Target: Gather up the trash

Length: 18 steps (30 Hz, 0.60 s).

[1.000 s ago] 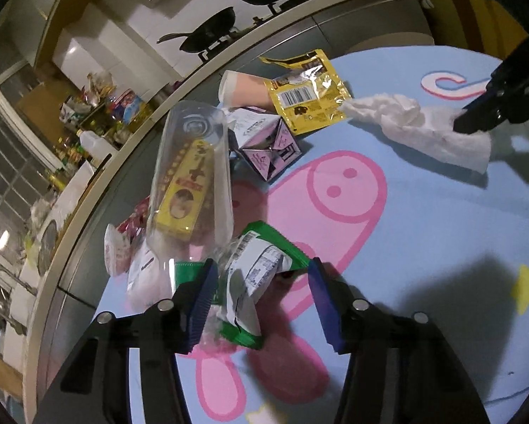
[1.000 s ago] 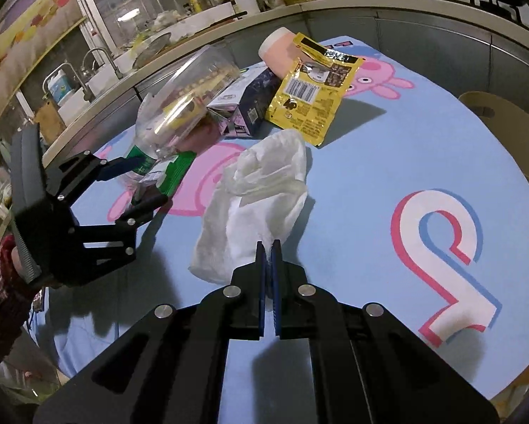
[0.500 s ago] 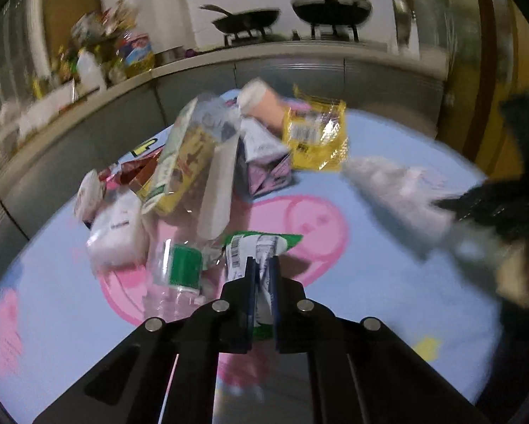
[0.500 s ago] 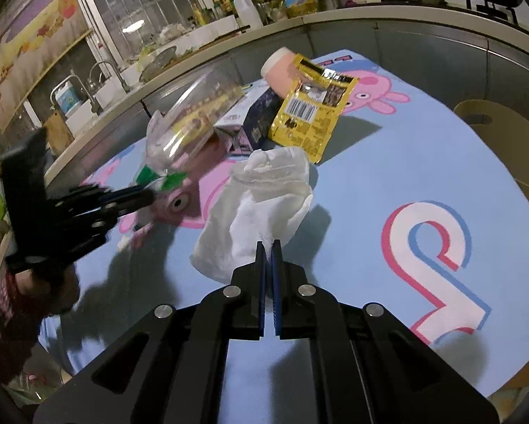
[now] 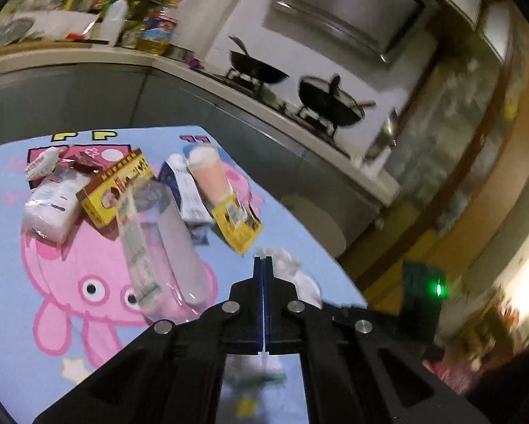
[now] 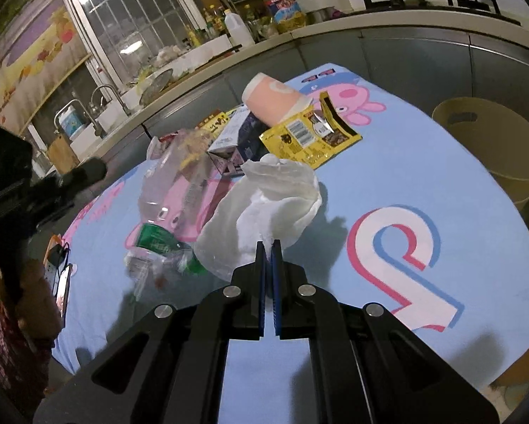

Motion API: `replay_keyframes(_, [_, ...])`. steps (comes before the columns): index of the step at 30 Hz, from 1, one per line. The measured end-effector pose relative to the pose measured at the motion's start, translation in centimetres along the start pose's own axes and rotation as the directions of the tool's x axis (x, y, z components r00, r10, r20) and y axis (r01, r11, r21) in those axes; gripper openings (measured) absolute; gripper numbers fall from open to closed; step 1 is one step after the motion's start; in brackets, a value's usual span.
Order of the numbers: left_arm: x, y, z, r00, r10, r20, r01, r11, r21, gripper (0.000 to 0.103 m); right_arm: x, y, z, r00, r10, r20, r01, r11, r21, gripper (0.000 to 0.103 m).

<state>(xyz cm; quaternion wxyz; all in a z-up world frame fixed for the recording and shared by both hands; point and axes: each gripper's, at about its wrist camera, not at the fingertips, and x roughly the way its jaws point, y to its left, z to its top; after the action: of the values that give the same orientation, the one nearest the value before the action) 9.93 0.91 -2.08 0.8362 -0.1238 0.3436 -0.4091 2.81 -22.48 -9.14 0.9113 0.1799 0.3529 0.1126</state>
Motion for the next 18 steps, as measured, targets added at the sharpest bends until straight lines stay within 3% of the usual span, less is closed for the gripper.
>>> replay_keyframes(3, [0.0,0.4,0.8,1.0,0.025,0.01,-0.025,0.999,-0.028,0.001,0.0,0.2,0.1,1.0,0.012,0.005,-0.012,1.0,-0.012,0.003])
replay_keyframes(6, [0.1,-0.7,0.5,0.998,0.067,-0.021,-0.067,0.998,0.011,0.002,-0.2,0.0,-0.2,1.0,0.011,0.009,-0.011,1.0,-0.004,0.003])
replay_keyframes(8, [0.4,-1.4,-0.4,0.994,0.089,-0.06,-0.087,0.995,0.044,0.015,-0.1,-0.5,-0.2,1.0,0.011,0.006,-0.011,1.0,0.014,0.003])
replay_keyframes(10, [0.5,-2.3,-1.6,0.987,0.126,-0.097,-0.118,0.99,0.083,0.042,-0.2,-0.8,-0.3,1.0,0.008,0.009,-0.008,1.0,0.022,0.003])
replay_keyframes(12, [0.6,-2.7,-2.3,0.985,0.133,-0.113,-0.123,0.989,0.086,0.052,-0.4,-0.9,-0.3,1.0,0.005,0.013,-0.005,1.0,0.018,0.003])
replay_keyframes(15, [1.6,-3.6,-3.6,0.982,0.091,-0.164,-0.082,0.995,0.061,0.054,-0.4,-1.1,-0.5,1.0,0.003,0.009,-0.003,1.0,0.023,0.003])
replay_keyframes(18, [3.2,-5.9,-5.2,0.972,0.136,-0.191,-0.105,0.981,0.163,0.073,-0.4,-1.3,-0.8,1.0,0.003,0.003,-0.003,0.999,0.032,0.003])
